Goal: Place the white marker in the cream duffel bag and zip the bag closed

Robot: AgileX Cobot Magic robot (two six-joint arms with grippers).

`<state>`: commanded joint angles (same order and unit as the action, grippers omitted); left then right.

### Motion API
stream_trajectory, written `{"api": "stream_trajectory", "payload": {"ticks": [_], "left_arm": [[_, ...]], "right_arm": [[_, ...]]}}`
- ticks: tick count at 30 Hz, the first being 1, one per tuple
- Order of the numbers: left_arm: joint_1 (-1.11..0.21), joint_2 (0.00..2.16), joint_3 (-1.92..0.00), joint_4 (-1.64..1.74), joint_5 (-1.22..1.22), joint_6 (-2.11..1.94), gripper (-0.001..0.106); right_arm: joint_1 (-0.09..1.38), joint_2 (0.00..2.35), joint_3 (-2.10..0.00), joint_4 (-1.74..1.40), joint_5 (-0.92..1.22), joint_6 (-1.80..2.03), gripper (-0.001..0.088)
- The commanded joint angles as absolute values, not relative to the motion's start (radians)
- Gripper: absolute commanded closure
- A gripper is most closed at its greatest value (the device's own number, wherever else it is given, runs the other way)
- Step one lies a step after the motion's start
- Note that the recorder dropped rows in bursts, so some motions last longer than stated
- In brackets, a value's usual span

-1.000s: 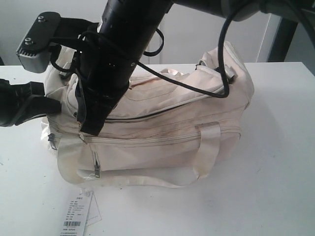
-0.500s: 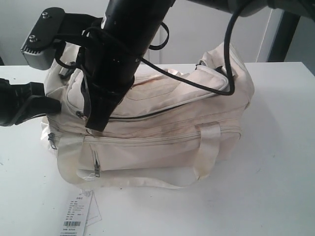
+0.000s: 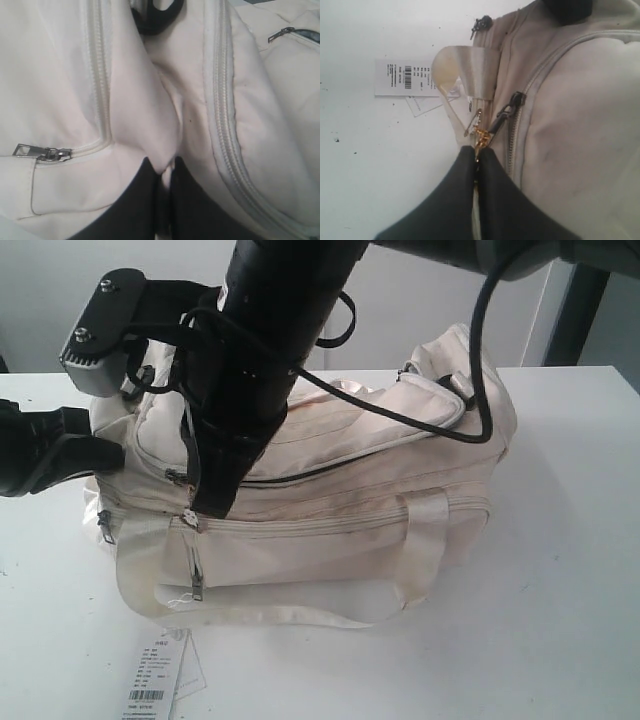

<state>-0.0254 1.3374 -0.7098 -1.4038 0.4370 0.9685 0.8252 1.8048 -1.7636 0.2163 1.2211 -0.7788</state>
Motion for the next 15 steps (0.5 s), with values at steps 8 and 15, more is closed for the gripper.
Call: {"api": "stream_trajectory", "payload": {"ticks": [8,15], "left_arm": [[-0.025,1.337,-0.710,-1.404,0.437,0.968,0.105],[-0.025,1.337,-0.710,-1.404,0.437,0.968,0.105]], "right_arm": [[0.819,1.805,-1.755,0.204,1.221,-0.768,0.0868],[0.796,1.790,-1.755,0.205,1.221,-0.756,0.0868]]}}
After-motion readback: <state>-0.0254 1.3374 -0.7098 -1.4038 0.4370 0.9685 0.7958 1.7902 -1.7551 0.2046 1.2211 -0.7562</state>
